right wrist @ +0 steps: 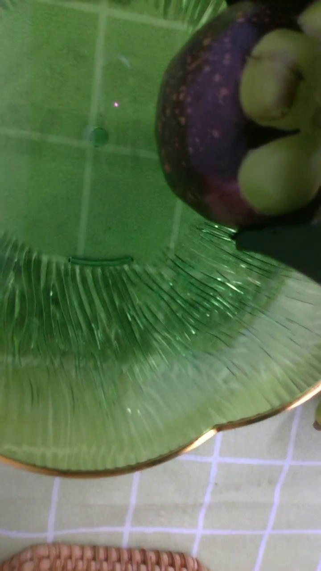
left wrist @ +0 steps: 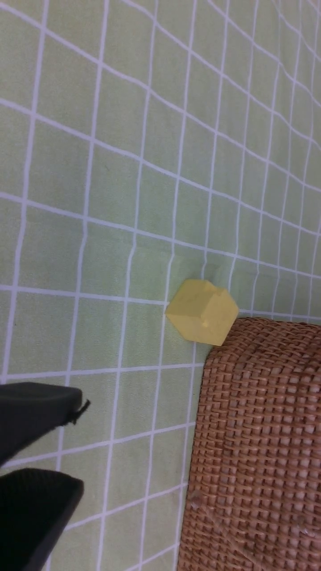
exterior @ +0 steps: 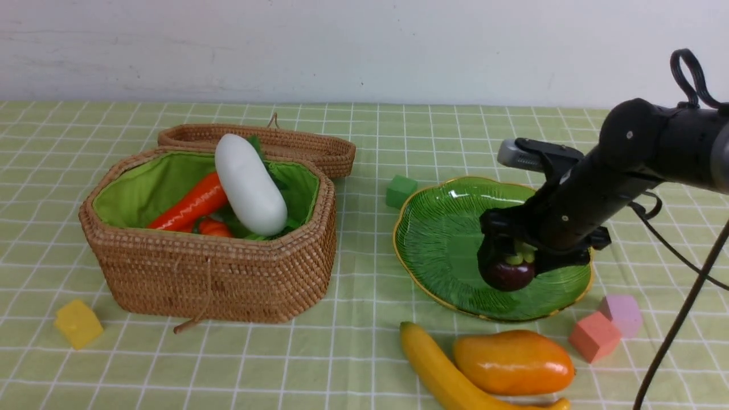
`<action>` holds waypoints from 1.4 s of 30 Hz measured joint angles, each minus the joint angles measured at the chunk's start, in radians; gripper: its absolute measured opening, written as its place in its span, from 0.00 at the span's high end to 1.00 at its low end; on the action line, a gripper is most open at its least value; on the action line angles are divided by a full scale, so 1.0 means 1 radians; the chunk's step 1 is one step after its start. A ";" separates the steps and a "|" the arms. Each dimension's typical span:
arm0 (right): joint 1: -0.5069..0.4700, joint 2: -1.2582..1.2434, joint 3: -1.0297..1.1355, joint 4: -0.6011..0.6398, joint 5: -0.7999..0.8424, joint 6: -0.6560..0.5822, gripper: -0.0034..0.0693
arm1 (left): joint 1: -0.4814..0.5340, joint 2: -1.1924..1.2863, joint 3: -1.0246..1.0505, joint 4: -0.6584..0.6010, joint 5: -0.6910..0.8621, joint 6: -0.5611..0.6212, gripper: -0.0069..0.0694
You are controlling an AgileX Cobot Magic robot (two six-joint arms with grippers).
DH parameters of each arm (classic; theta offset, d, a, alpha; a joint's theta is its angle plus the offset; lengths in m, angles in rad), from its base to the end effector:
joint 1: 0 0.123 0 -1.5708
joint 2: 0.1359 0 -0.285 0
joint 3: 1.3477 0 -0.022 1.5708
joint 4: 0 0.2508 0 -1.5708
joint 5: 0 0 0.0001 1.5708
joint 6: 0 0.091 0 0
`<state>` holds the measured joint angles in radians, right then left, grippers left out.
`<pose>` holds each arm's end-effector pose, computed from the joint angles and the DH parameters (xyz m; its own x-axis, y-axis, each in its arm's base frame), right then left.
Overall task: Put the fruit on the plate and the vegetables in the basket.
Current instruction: Use the right arm to grab a mangosteen and put it into the right plate, then use the right arm to grab a banana and put it into the right plate
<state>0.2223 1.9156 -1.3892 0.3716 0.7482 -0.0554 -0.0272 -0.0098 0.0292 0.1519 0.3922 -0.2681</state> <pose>0.3890 0.1110 0.2084 -0.9380 0.0075 -0.3465 -0.1069 0.9447 0.3099 0.0523 0.0039 0.1691 -0.3087 -0.1187 -0.9437 -0.0675 0.9924 -0.1027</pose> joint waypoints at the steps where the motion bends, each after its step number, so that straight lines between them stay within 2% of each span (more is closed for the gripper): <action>1: 0.000 -0.005 0.000 0.000 0.004 -0.002 0.08 | 0.000 0.000 0.000 0.000 0.000 0.000 0.64; 4: 0.000 -0.044 0.000 -0.004 0.027 -0.024 0.03 | 0.000 0.000 0.000 0.000 0.000 0.000 0.63; 12: 0.012 -0.107 -0.001 -0.019 0.059 -0.045 0.03 | 0.000 0.000 0.000 0.000 0.000 0.000 0.62; 17: 0.072 -0.125 -0.001 -0.023 0.124 -0.133 0.05 | 0.000 0.000 0.000 0.000 0.000 0.000 0.62; 20: 0.204 -0.128 -0.001 -0.045 0.147 -0.194 0.06 | 0.000 0.000 0.000 0.000 0.000 0.000 0.61; 24: 0.346 -0.118 -0.002 -0.165 0.146 -0.169 0.08 | 0.000 0.000 0.000 0.000 0.000 0.000 0.61; 27: 0.398 -0.089 -0.002 -0.263 0.141 -0.115 0.11 | 0.000 0.000 0.000 0.000 0.000 0.000 0.61; 30: 0.425 -0.038 -0.003 -0.307 0.133 -0.083 0.17 | 0.000 0.000 0.000 0.000 0.000 0.000 0.61; 39: 0.430 0.078 -0.003 -0.314 0.132 -0.051 0.30 | 0.000 0.000 0.000 0.000 0.000 0.000 0.60; 42: 0.430 0.097 -0.006 -0.304 0.132 -0.051 0.38 | 0.000 0.000 0.000 0.000 0.000 0.000 0.60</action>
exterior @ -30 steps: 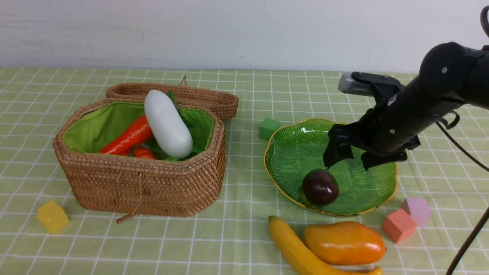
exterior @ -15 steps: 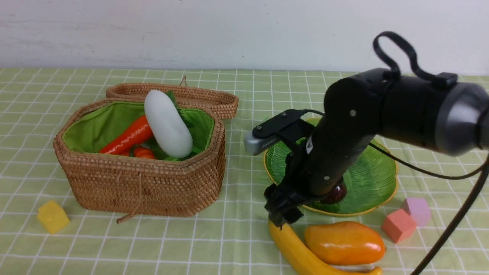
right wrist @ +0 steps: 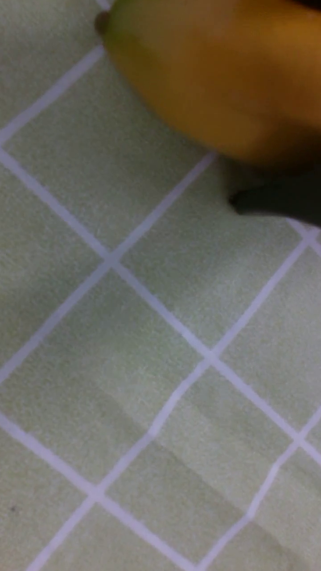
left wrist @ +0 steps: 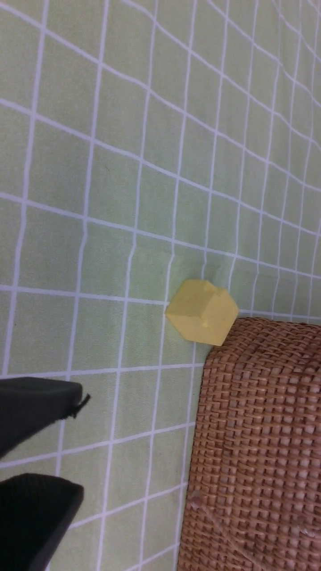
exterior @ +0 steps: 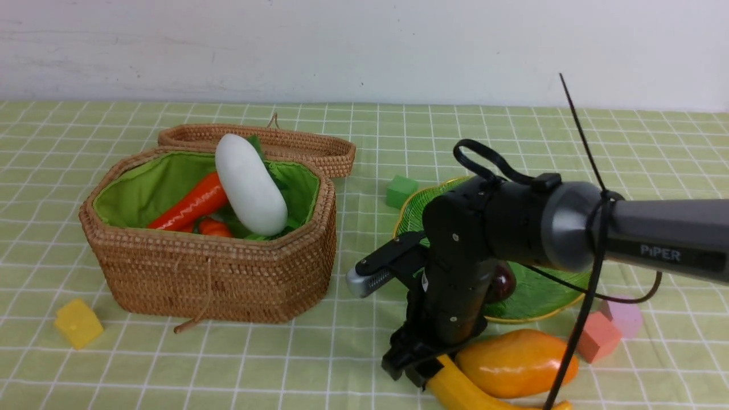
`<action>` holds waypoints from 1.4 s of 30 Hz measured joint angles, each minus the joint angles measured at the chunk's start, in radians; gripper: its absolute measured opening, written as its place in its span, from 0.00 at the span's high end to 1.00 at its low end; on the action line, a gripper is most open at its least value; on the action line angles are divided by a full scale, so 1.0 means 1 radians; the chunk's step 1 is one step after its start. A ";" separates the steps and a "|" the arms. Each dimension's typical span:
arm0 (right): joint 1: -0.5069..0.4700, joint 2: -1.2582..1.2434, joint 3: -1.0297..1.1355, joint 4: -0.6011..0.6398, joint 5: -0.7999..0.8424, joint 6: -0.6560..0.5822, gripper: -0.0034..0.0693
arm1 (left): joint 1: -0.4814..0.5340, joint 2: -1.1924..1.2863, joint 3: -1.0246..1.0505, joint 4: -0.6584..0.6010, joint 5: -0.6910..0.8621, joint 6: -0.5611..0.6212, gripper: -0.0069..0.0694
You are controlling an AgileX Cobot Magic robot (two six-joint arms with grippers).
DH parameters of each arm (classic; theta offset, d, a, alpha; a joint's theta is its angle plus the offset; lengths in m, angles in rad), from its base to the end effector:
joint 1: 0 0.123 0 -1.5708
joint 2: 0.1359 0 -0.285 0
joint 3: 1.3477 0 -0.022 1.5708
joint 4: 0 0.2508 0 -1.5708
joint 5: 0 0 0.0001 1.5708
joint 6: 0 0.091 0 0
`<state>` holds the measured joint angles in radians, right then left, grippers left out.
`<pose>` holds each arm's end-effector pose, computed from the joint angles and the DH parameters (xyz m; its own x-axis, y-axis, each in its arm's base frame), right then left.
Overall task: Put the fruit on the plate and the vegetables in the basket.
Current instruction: Use the right arm to grab a banana and put it into the right plate
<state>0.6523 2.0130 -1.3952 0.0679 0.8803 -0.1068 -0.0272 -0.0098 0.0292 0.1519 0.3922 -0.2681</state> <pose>0.3131 0.2452 0.1640 -0.7439 -0.6480 -0.1633 -0.6614 0.7489 0.0413 0.0523 0.0039 0.1691 -0.3087 -0.1187 -0.9437 -0.0675 0.9924 -0.1027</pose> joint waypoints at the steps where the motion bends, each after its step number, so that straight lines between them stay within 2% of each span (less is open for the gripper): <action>1: 0.000 0.001 -0.002 0.005 0.000 -0.005 0.44 | 0.000 0.000 0.000 0.000 0.000 0.000 0.60; 3: 0.000 0.001 -0.002 0.023 0.003 -0.026 0.53 | 0.000 0.000 0.000 0.000 0.000 0.000 0.60; 19: 0.000 -0.109 -0.019 0.174 0.016 -0.051 0.52 | 0.000 0.000 0.000 0.000 0.000 0.000 0.60; 28: -0.005 -0.181 -0.198 0.208 0.081 -0.048 0.52 | 0.000 0.000 0.000 0.000 0.000 0.000 0.60; 35: -0.115 -0.186 -0.309 0.181 0.066 -0.003 0.52 | 0.000 0.000 0.000 0.000 0.000 0.000 0.60; 36: -0.162 -0.186 -0.313 0.174 0.039 0.001 0.52 | 0.000 0.000 0.000 0.000 0.000 0.000 0.60; 39: -0.209 -0.181 -0.313 0.174 0.012 0.003 0.52 | 0.000 0.000 0.000 0.000 0.000 0.000 0.60; 42: -0.300 -0.137 -0.314 0.176 -0.028 0.032 0.52 | 0.000 0.000 0.000 0.000 0.000 0.000 0.60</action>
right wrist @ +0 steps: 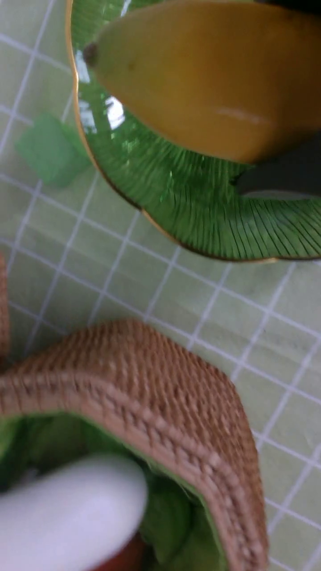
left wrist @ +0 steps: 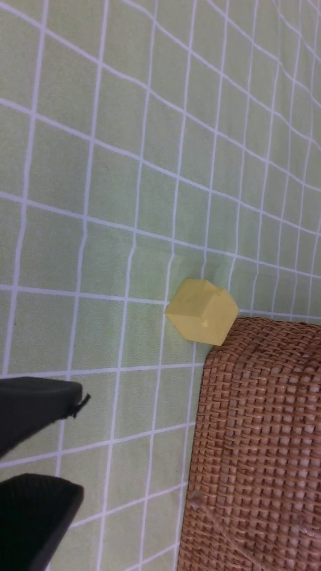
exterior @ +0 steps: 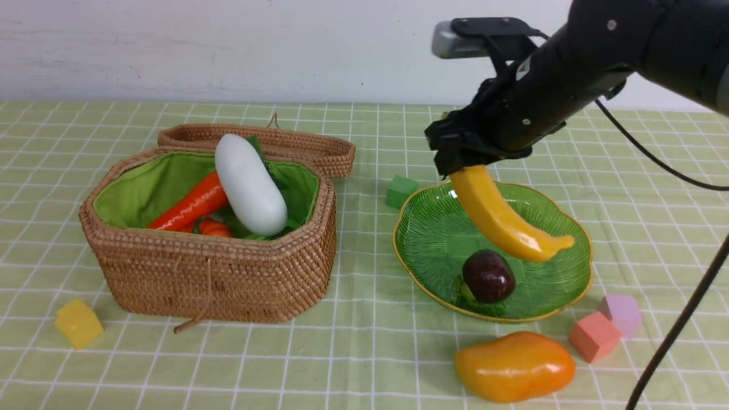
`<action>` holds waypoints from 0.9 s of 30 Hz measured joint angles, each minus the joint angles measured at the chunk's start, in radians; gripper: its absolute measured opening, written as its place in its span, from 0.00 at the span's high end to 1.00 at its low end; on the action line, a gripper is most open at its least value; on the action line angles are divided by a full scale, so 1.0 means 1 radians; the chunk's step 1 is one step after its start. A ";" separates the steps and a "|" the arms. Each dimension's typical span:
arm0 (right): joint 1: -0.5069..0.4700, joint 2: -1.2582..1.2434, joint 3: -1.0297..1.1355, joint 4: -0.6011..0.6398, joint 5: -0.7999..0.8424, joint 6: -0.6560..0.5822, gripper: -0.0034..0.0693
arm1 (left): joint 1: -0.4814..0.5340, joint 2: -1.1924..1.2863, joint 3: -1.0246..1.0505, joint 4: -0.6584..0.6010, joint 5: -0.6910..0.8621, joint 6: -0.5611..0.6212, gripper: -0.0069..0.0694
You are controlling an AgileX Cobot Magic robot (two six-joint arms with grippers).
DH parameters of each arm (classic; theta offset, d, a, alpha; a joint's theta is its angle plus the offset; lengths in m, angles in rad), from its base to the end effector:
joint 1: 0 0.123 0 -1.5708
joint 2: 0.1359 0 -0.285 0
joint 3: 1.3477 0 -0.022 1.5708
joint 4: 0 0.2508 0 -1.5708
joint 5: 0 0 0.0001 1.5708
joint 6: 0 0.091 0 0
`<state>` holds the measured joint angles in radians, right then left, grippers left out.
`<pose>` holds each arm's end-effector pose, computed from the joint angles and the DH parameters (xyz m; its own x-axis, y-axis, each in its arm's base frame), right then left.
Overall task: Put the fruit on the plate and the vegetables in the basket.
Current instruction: Use the right arm to grab a banana and put it into the right plate
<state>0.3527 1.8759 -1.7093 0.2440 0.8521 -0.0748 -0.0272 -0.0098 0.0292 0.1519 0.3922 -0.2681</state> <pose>0.3957 0.1633 0.3117 -0.7806 -0.1956 -0.5936 -0.3766 0.9052 0.1970 0.0523 0.0039 0.1691 -0.3087 -0.1187 -0.9437 -0.0675 0.9924 -0.1027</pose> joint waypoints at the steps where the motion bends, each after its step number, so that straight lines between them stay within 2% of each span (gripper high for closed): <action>1: -0.022 0.019 0.000 0.001 -0.006 0.005 0.52 | 0.000 0.000 0.000 0.000 0.000 0.000 0.60; 10: -0.155 0.178 0.000 0.005 -0.061 0.014 0.52 | 0.000 0.000 0.000 0.000 0.000 0.000 0.60; 23: -0.160 0.240 0.000 0.103 -0.125 -0.004 0.52 | 0.000 0.000 0.000 0.000 0.000 0.000 0.60; 25: -0.160 0.235 0.000 0.118 -0.117 -0.003 0.45 | 0.000 0.000 0.000 0.000 0.000 0.000 0.60; 27: -0.160 0.224 0.000 0.128 -0.103 -0.002 0.32 | 0.000 0.000 0.000 0.000 0.000 0.000 0.60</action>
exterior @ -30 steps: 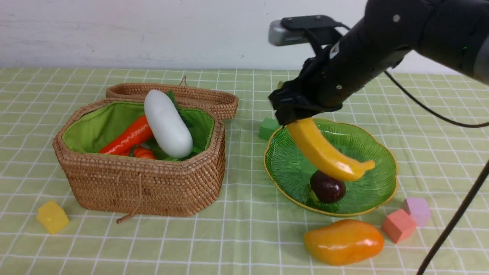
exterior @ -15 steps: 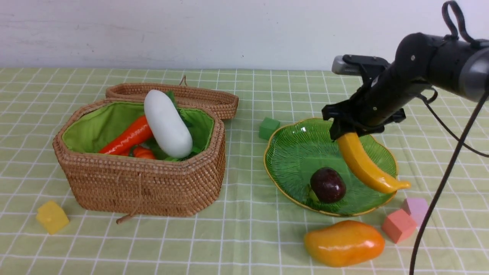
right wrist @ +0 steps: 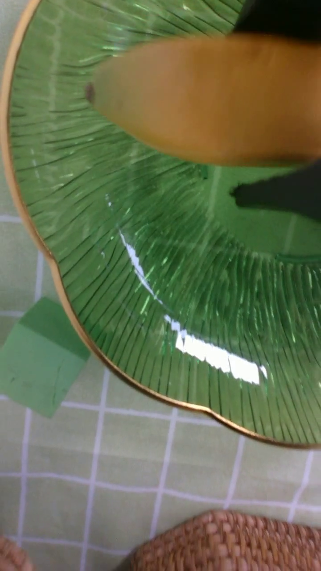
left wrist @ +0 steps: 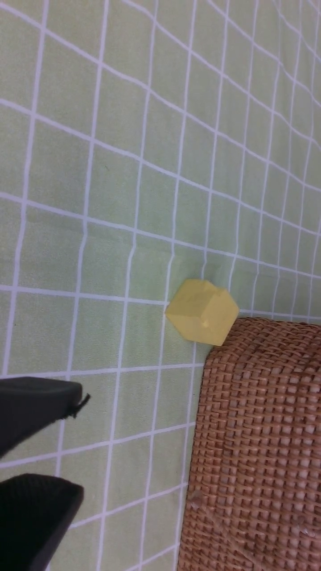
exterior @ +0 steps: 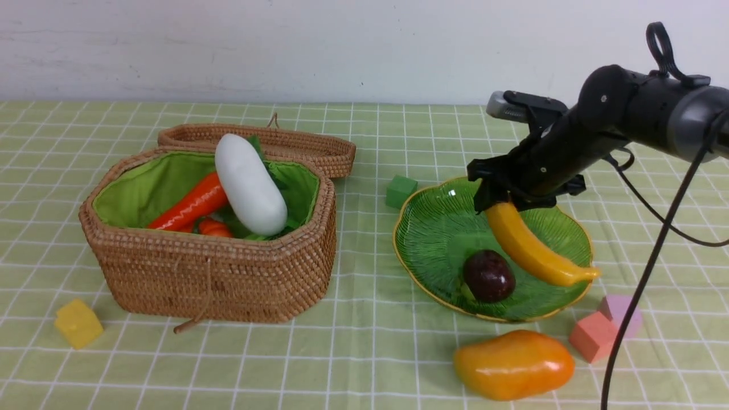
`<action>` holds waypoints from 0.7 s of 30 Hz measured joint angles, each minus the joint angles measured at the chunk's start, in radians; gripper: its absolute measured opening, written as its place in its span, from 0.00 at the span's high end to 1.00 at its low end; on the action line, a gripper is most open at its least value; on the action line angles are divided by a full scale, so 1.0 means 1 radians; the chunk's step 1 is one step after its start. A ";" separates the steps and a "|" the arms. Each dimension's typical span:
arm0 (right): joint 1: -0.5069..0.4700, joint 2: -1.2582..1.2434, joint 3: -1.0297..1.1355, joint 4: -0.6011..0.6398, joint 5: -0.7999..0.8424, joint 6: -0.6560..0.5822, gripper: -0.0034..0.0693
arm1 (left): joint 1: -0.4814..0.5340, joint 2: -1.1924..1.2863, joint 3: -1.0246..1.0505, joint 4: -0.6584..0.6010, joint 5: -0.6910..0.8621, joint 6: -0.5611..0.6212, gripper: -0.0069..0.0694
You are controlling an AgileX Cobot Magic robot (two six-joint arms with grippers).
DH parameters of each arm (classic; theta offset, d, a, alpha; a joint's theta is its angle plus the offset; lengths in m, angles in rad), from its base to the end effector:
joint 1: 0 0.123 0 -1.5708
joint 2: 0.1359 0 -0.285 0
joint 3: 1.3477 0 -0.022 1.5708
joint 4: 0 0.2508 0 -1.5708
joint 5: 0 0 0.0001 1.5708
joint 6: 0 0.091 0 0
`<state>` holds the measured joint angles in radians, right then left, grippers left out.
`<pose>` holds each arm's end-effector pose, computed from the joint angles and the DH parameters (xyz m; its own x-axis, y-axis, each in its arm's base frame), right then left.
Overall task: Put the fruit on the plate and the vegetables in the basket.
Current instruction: Use the right arm to grab a banana and put it into the right plate, then use the right arm to grab a mango and put it into the right plate
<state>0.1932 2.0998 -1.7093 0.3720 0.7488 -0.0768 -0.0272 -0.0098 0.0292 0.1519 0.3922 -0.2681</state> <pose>0.4550 0.1120 0.2183 -0.8806 0.0254 -0.4732 -0.1403 0.9398 0.3115 0.0523 0.0039 0.1691 -0.3087 -0.1187 -0.9437 -0.0675 0.9924 -0.1027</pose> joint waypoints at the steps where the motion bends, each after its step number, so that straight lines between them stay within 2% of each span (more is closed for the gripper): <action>1: 0.000 -0.007 0.000 0.002 0.005 0.000 0.28 | 0.000 0.000 0.000 0.000 0.000 0.000 0.60; 3: 0.000 -0.032 0.000 0.004 0.024 0.000 0.13 | 0.000 0.000 0.000 0.000 0.000 0.000 0.60; 4: 0.000 -0.032 0.000 0.004 0.026 0.000 0.12 | 0.000 0.000 0.000 0.000 0.000 0.000 0.60; 6: 0.000 -0.079 0.000 0.004 0.054 0.000 0.03 | 0.000 0.000 0.000 0.000 0.000 0.000 0.60; 12: 0.002 -0.239 0.028 0.004 0.141 0.001 0.06 | 0.000 0.000 0.000 0.000 0.000 0.000 0.60; 18: 0.030 -0.466 0.227 0.016 0.107 0.001 0.13 | 0.000 0.000 0.000 0.000 0.000 0.000 0.60; 21: 0.099 -0.620 0.426 0.035 0.073 -0.023 0.14 | 0.000 0.000 0.000 0.000 0.000 0.001 0.60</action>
<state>0.2920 1.4795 -1.2828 0.4068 0.8215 -0.0998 -0.0272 -0.0098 0.0292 0.1519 0.3922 -0.2674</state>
